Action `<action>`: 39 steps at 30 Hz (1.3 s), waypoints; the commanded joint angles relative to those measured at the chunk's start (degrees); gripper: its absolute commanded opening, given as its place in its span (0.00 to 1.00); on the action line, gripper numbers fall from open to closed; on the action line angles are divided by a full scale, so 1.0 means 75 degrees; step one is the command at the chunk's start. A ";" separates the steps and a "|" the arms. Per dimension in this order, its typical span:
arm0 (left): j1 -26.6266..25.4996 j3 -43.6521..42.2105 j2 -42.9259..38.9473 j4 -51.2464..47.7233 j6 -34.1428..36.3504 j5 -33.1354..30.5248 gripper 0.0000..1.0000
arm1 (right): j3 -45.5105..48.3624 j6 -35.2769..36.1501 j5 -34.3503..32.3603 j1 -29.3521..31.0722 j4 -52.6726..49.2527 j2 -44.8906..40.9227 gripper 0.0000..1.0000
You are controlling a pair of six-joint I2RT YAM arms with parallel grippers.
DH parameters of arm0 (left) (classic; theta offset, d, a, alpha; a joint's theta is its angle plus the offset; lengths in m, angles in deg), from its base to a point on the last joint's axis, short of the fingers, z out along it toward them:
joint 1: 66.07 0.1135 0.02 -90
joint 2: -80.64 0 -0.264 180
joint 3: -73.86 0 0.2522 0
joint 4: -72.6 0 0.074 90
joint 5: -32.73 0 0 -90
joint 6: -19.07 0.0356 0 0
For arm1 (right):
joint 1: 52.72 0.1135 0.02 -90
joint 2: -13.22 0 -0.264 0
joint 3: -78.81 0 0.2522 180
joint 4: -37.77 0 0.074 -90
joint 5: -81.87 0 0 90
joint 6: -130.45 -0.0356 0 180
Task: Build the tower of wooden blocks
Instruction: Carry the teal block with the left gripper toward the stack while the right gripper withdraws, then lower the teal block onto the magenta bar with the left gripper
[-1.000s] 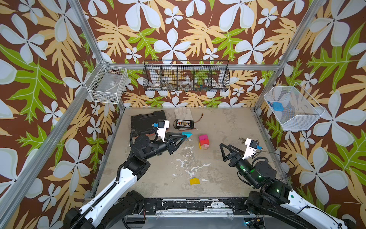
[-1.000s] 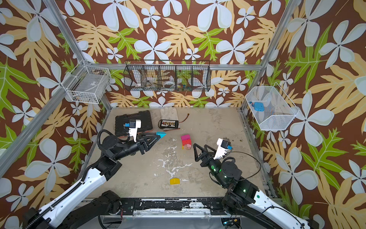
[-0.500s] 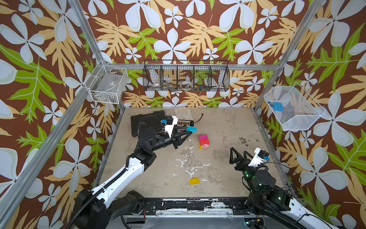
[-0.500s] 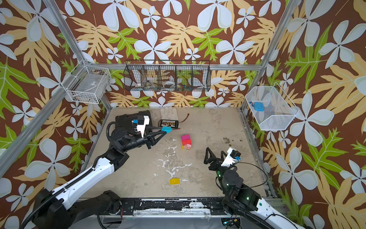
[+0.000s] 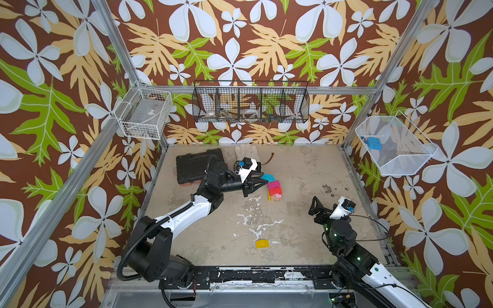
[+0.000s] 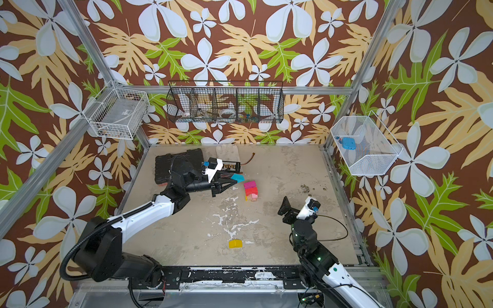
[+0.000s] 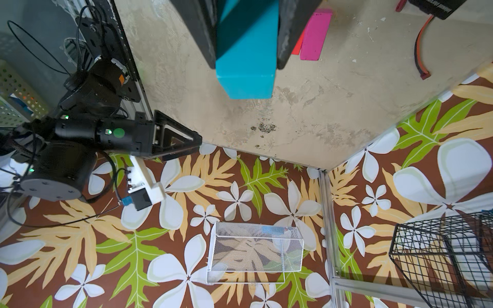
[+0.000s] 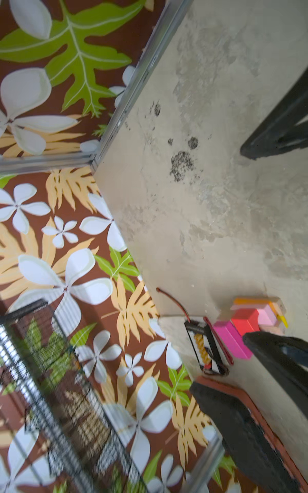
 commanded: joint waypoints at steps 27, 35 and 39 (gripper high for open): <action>-0.0341 0.1834 0.3525 -0.0347 0.1605 -0.0515 0.00 | 0.1319 0.0349 0.1633 -0.2379 0.2482 0.0598 1.00; -0.0341 0.1588 0.3867 0.0996 0.1078 -0.0619 0.00 | 0.1349 0.0361 0.1649 -0.2378 0.2547 0.0597 1.00; -0.0332 0.1618 0.3985 0.1099 0.1208 -0.0460 0.00 | 0.1361 0.0373 0.1678 -0.2380 0.2546 0.0588 1.00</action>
